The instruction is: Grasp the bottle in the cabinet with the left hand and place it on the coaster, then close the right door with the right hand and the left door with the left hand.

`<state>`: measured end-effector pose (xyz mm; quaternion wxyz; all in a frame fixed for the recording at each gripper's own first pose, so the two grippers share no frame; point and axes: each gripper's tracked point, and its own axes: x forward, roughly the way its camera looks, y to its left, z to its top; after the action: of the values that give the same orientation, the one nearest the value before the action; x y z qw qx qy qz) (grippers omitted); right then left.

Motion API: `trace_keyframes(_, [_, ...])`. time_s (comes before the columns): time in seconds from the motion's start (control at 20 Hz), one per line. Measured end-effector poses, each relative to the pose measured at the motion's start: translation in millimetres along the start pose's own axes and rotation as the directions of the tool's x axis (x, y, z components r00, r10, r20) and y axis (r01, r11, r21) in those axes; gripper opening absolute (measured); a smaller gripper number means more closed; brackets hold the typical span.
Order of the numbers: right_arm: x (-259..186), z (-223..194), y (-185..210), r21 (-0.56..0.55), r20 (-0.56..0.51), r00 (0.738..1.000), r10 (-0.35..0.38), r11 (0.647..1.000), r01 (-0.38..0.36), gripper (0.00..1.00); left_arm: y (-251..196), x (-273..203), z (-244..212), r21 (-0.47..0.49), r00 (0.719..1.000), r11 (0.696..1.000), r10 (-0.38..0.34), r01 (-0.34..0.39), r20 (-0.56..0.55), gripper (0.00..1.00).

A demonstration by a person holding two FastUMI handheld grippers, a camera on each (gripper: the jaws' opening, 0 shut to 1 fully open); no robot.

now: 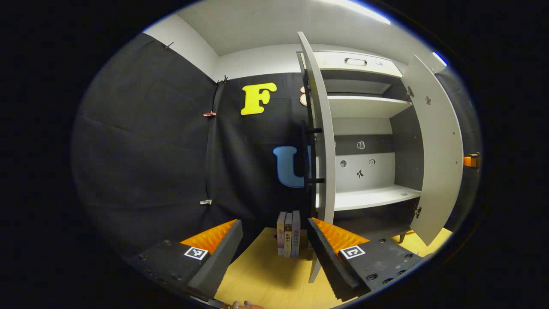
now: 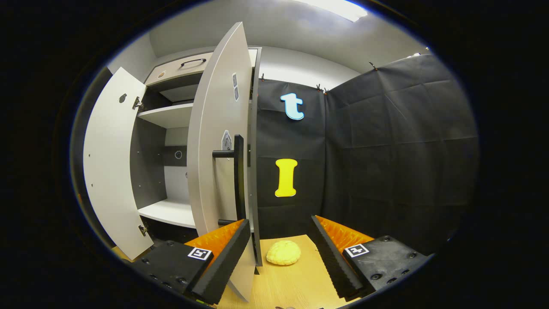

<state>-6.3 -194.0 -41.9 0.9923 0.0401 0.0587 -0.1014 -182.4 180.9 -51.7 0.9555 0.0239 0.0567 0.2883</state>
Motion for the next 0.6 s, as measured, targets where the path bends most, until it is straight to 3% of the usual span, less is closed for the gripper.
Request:
trace_keyframes(0.35, [-0.9,-3.5,37.1,0.007,-0.002,0.994,0.108,0.994,-0.108,0.96,3.3,6.2,-7.9,-0.041,0.999,0.999,-0.035,0.034,-0.027,0.96])
trace_keyframes(0.6, [7.0,-6.8,86.8,0.016,0.000,0.973,0.230,0.973,-0.230,0.96,6.7,3.8,-11.1,-0.006,0.998,0.999,-0.038,0.038,-0.053,0.96])
